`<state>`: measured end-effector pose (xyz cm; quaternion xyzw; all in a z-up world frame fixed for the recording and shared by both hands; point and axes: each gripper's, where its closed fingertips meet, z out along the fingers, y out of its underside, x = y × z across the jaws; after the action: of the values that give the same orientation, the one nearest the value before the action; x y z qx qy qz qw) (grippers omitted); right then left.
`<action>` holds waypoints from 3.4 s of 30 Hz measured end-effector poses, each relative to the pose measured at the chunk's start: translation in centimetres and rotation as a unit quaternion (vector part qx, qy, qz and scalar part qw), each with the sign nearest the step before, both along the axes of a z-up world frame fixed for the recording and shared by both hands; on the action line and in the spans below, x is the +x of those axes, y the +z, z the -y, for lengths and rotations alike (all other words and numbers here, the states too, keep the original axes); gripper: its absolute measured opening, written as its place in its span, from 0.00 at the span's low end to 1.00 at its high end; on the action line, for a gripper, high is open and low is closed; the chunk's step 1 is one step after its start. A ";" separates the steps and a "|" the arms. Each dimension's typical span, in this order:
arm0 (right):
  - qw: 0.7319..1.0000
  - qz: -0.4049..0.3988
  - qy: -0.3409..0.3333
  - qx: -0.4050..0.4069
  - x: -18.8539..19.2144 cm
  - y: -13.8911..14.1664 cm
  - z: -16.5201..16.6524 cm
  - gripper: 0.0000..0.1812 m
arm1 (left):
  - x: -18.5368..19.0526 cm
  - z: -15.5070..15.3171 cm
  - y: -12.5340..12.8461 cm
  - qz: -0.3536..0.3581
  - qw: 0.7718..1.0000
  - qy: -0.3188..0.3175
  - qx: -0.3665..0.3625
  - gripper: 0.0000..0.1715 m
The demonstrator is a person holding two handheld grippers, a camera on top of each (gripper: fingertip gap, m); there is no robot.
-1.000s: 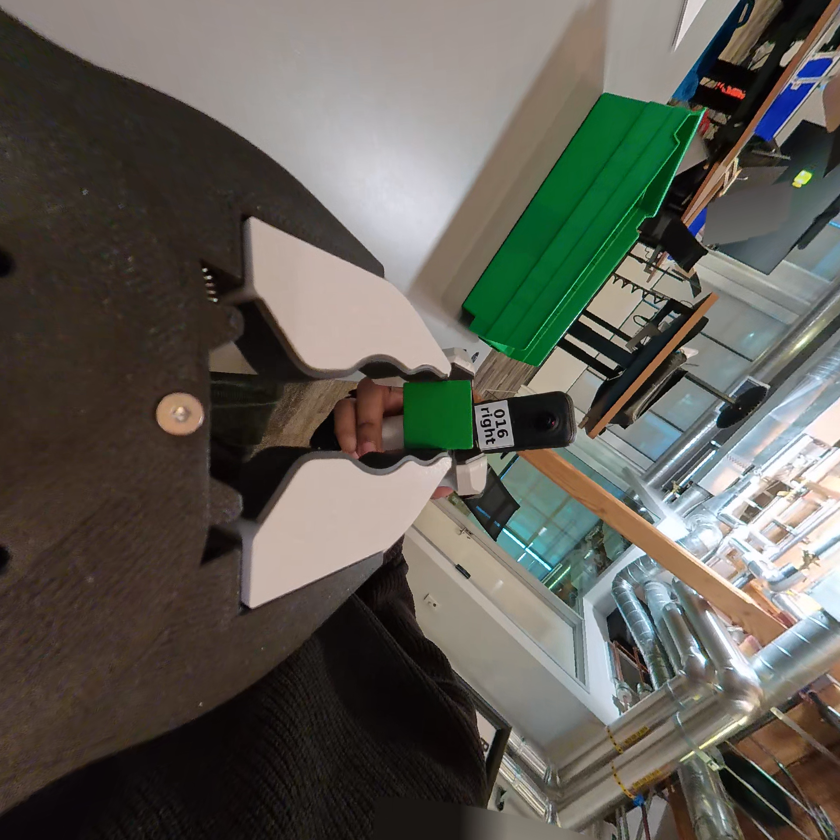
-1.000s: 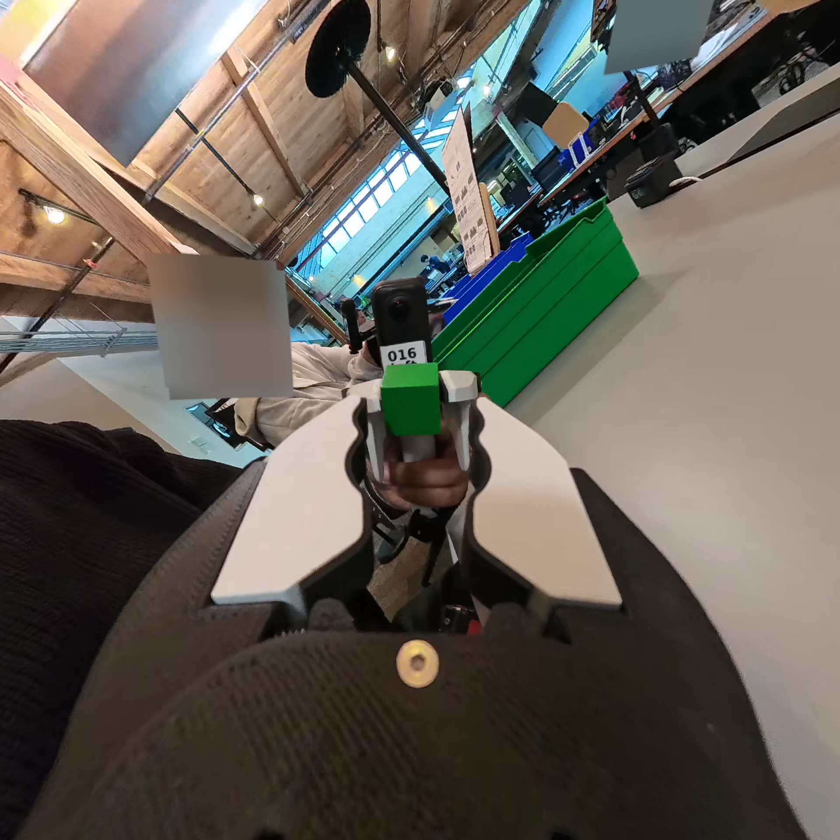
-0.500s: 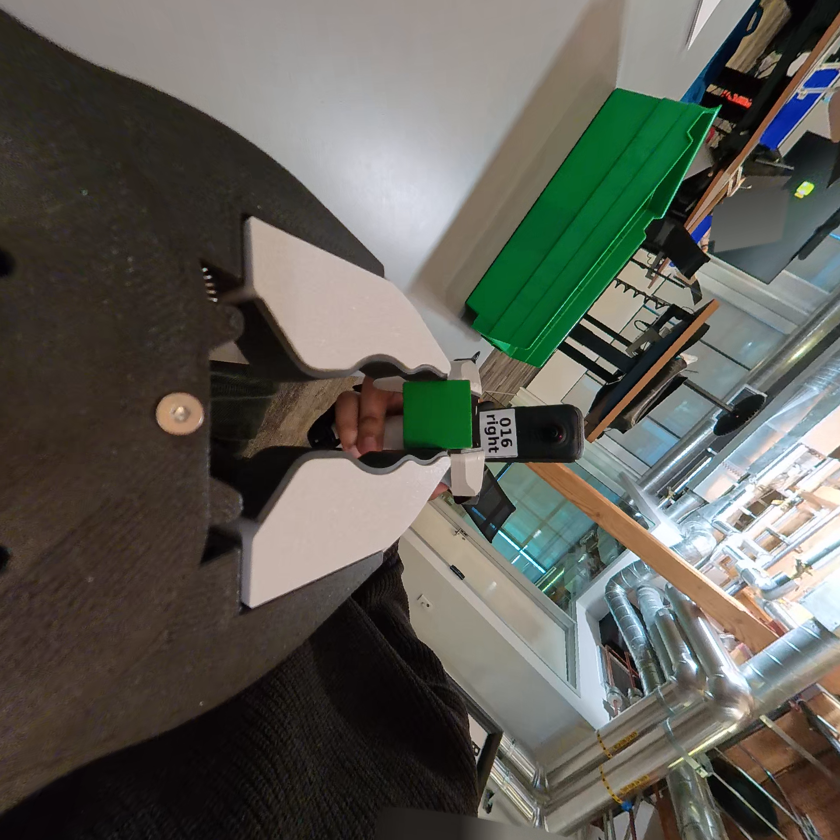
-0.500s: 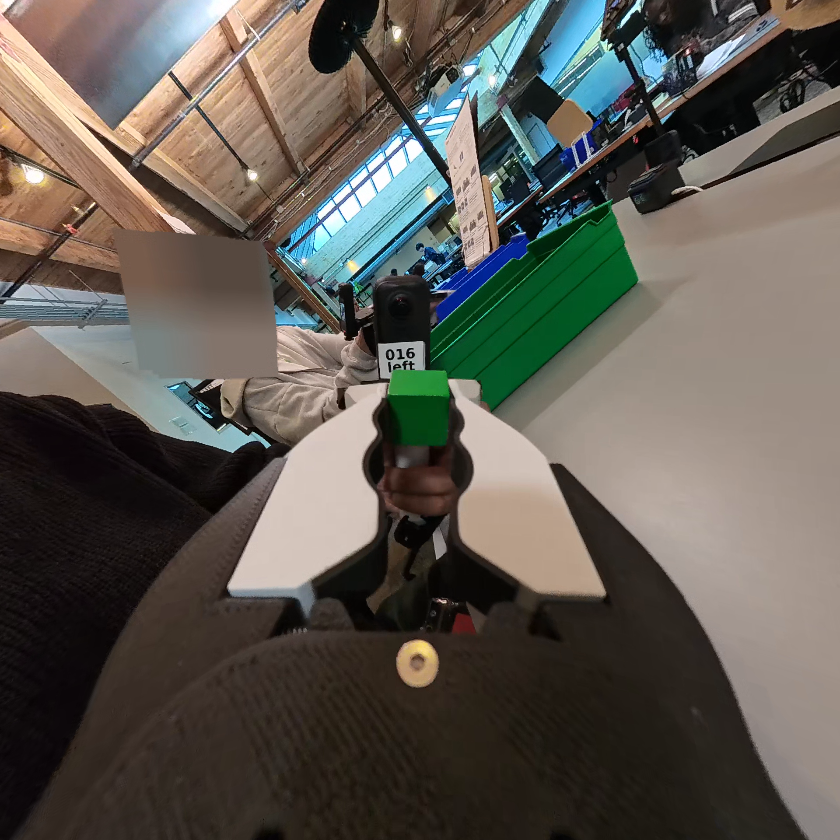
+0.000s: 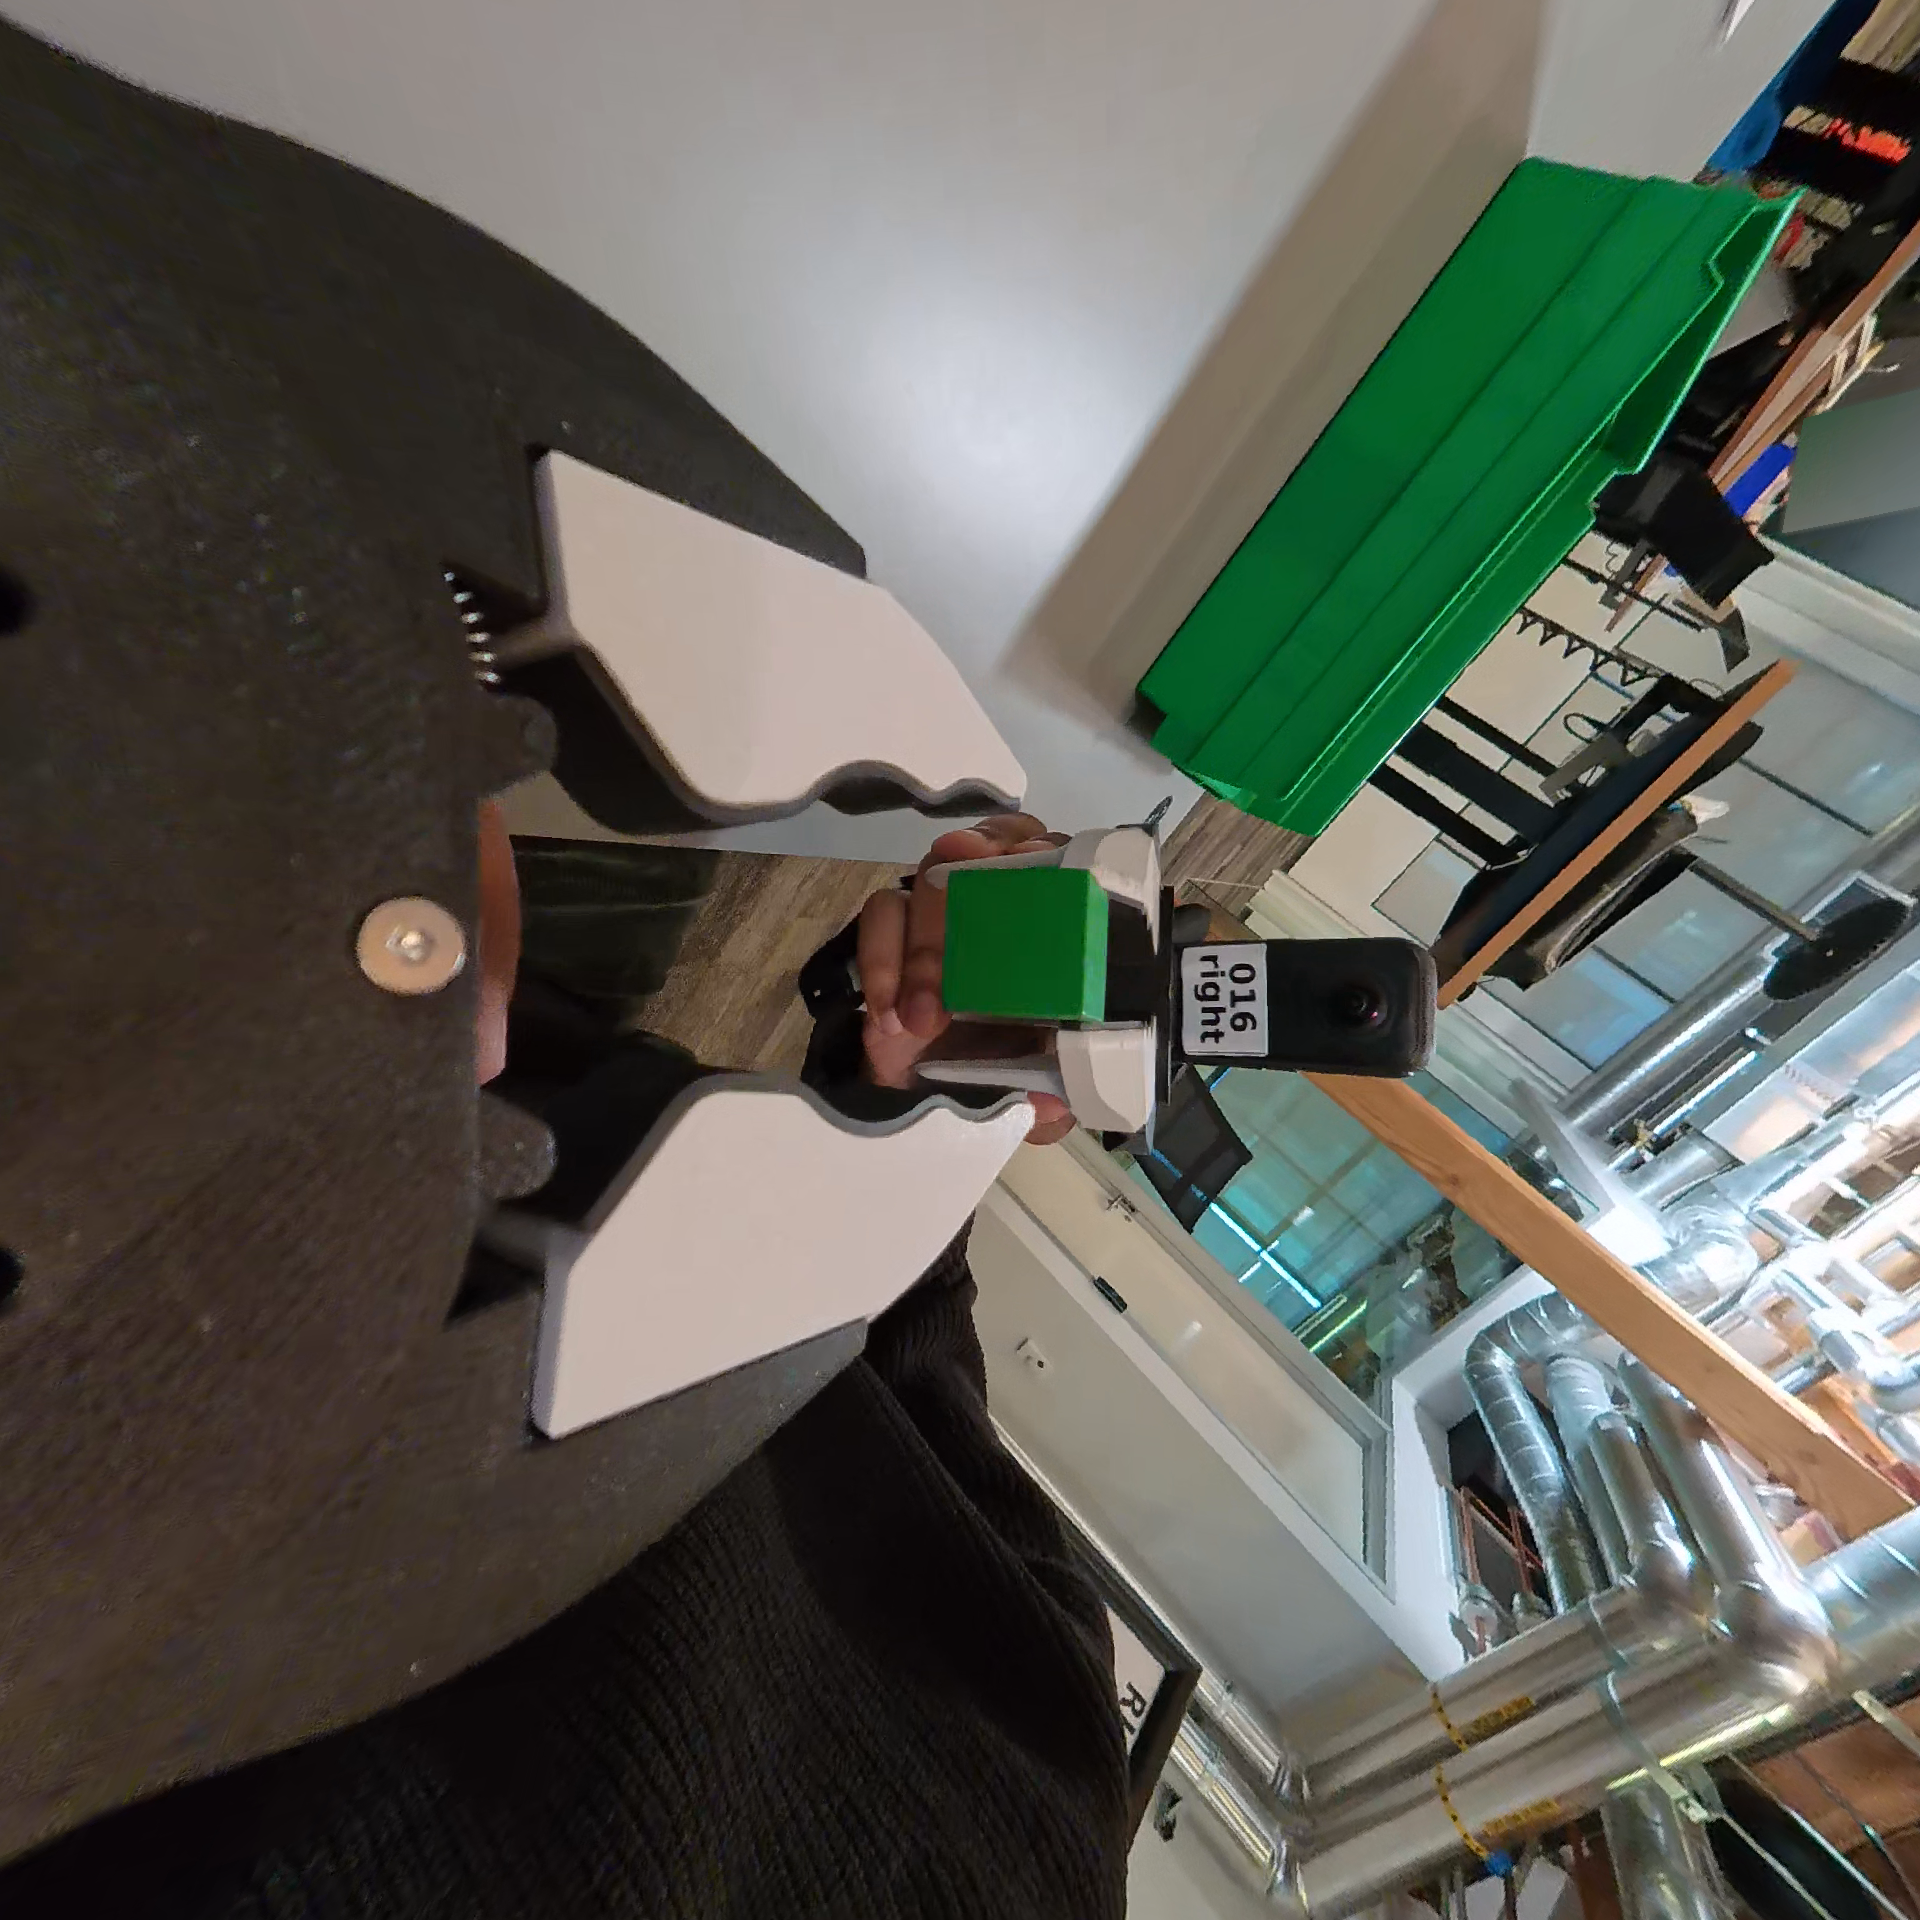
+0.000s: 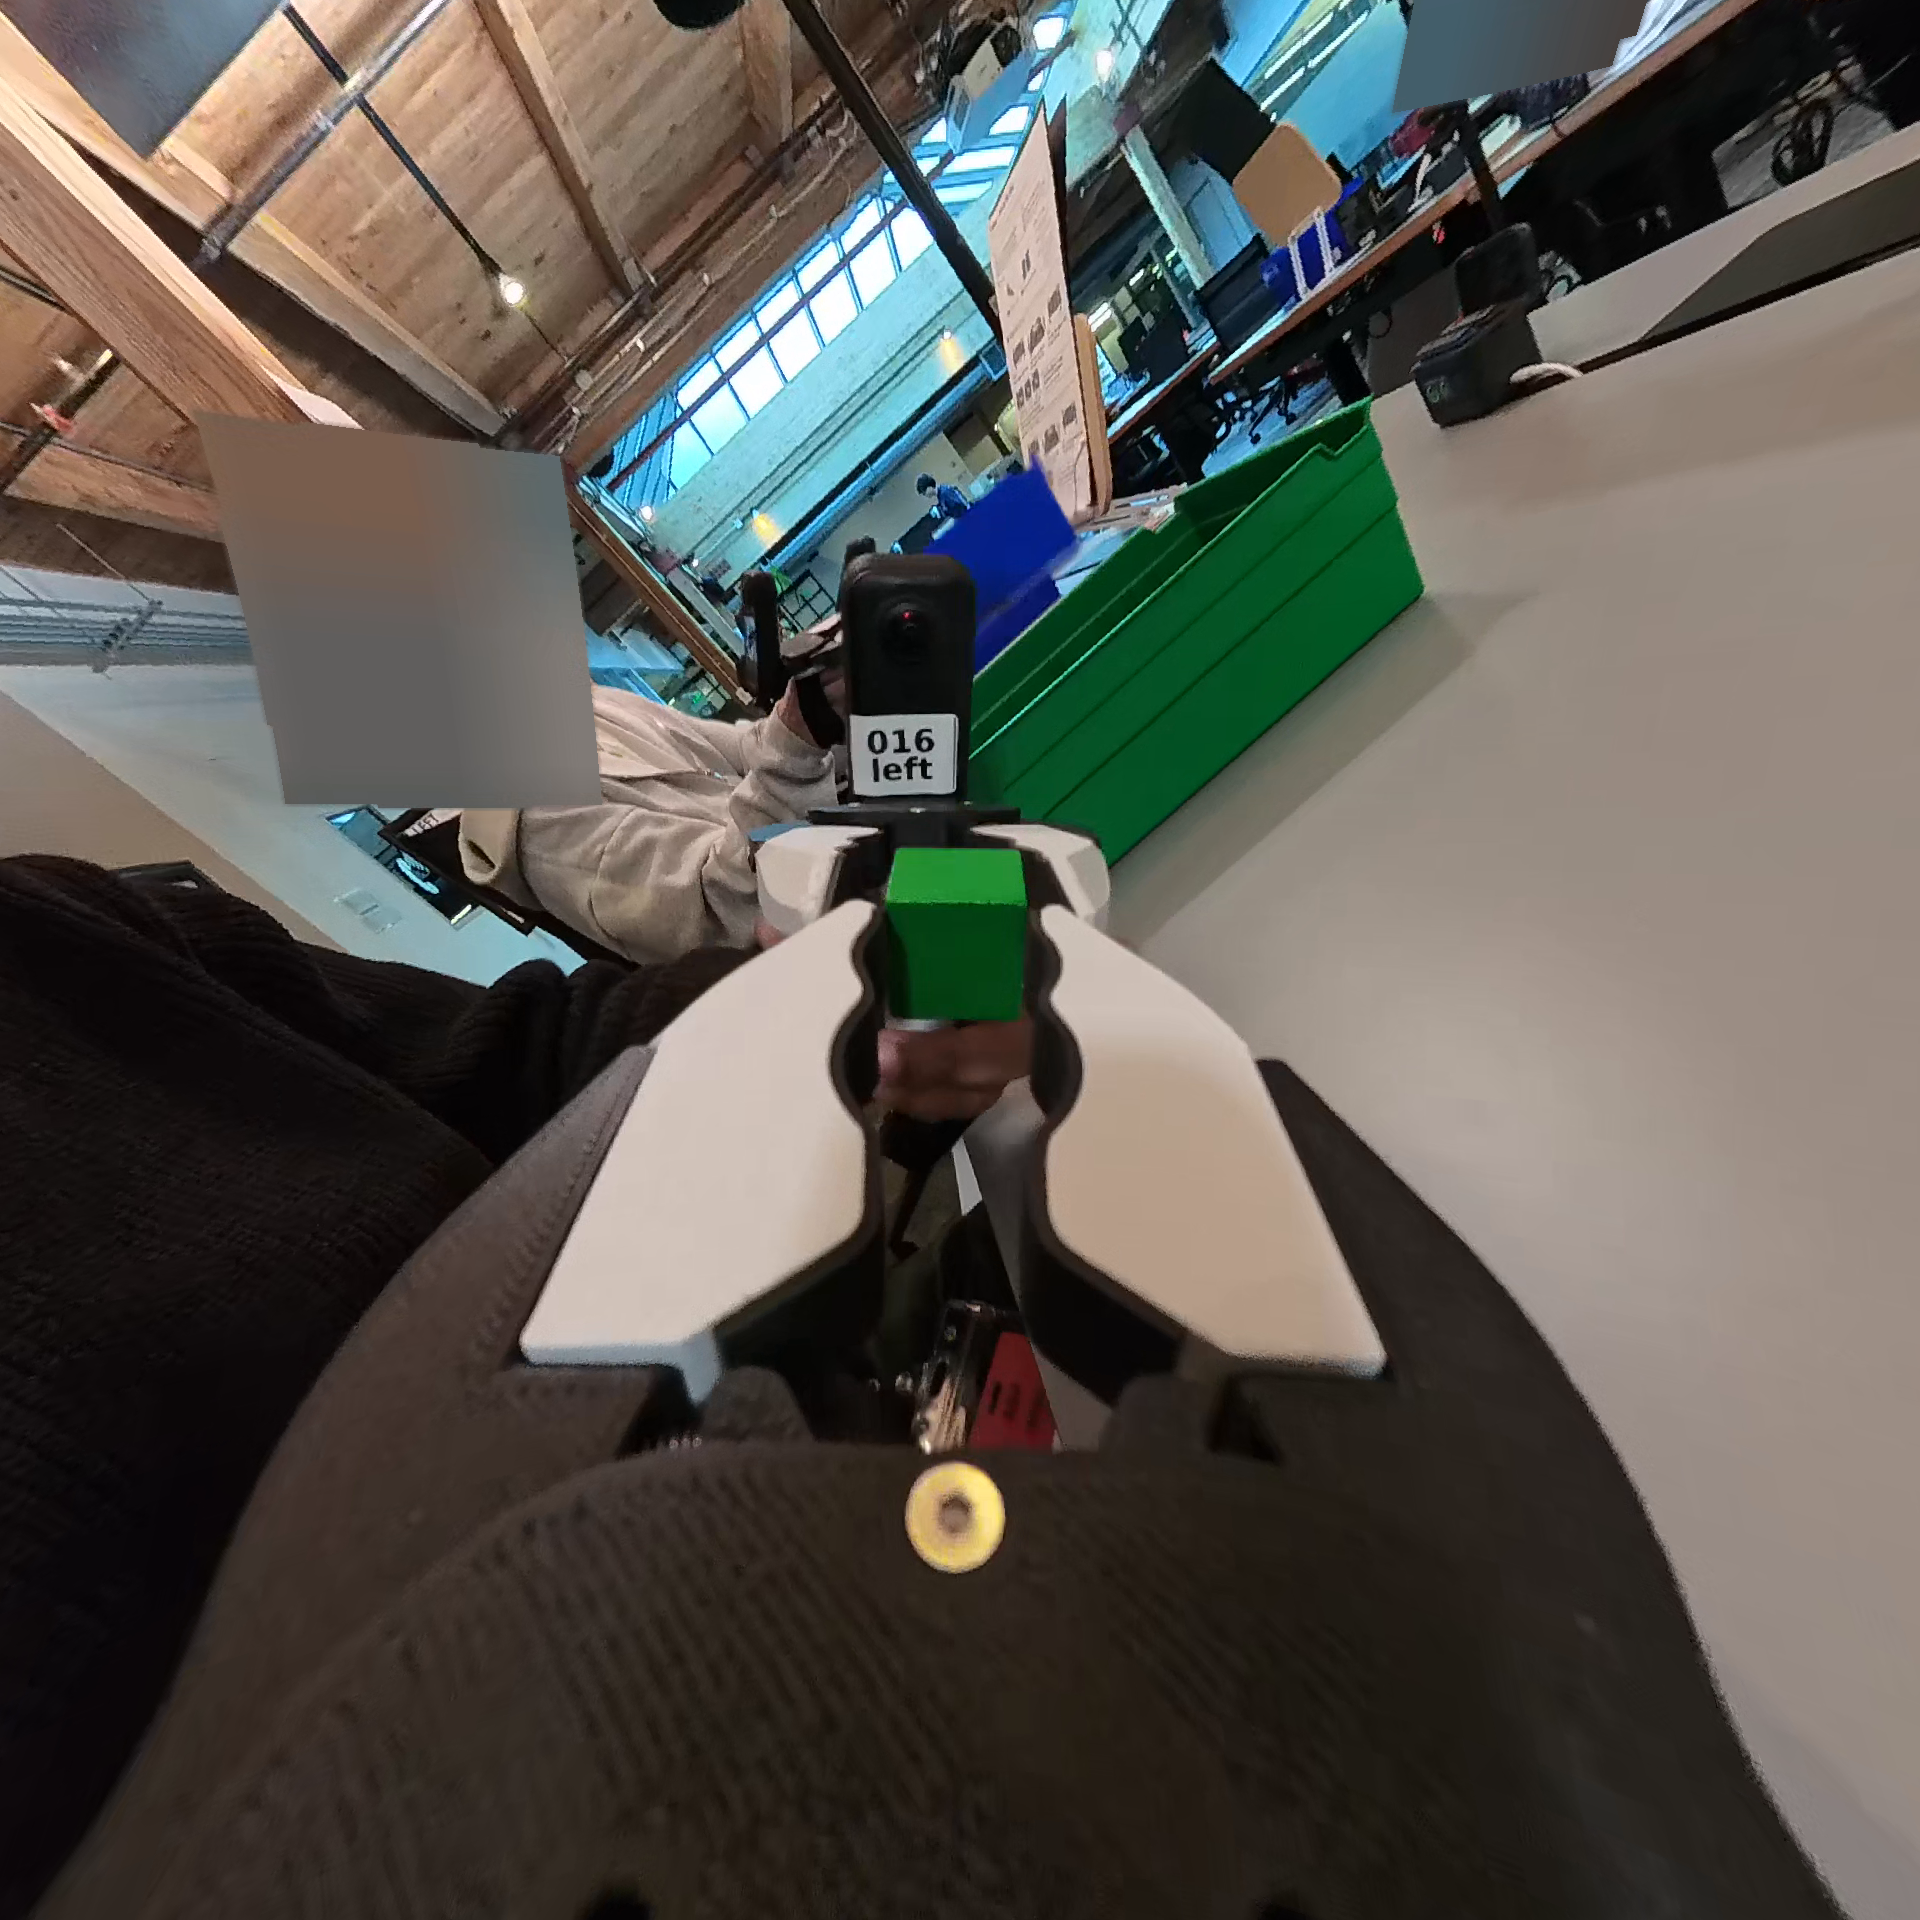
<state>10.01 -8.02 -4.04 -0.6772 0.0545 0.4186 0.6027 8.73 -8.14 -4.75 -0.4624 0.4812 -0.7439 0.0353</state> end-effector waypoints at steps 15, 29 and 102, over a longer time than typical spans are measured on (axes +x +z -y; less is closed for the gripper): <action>0.999 0.032 0.011 0.008 -0.6 -0.3 -0.1 0.17 | -0.2 -0.2 0.0 -0.011 1.000 -0.022 -0.011 0.16; 0.999 0.036 0.009 0.003 -0.8 -0.5 -0.3 0.15 | 0.0 0.1 -0.2 -0.015 1.000 -0.015 -0.014 0.16; 0.561 0.666 0.252 -0.421 42.5 -11.4 17.8 0.26 | 2.2 4.1 -4.9 -0.066 0.994 -0.077 0.026 0.19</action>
<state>52.53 -25.86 -15.46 -0.9268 -0.3650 -0.0873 -0.0161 10.95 -12.24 -9.64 -0.4707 0.5357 -0.6997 -0.0422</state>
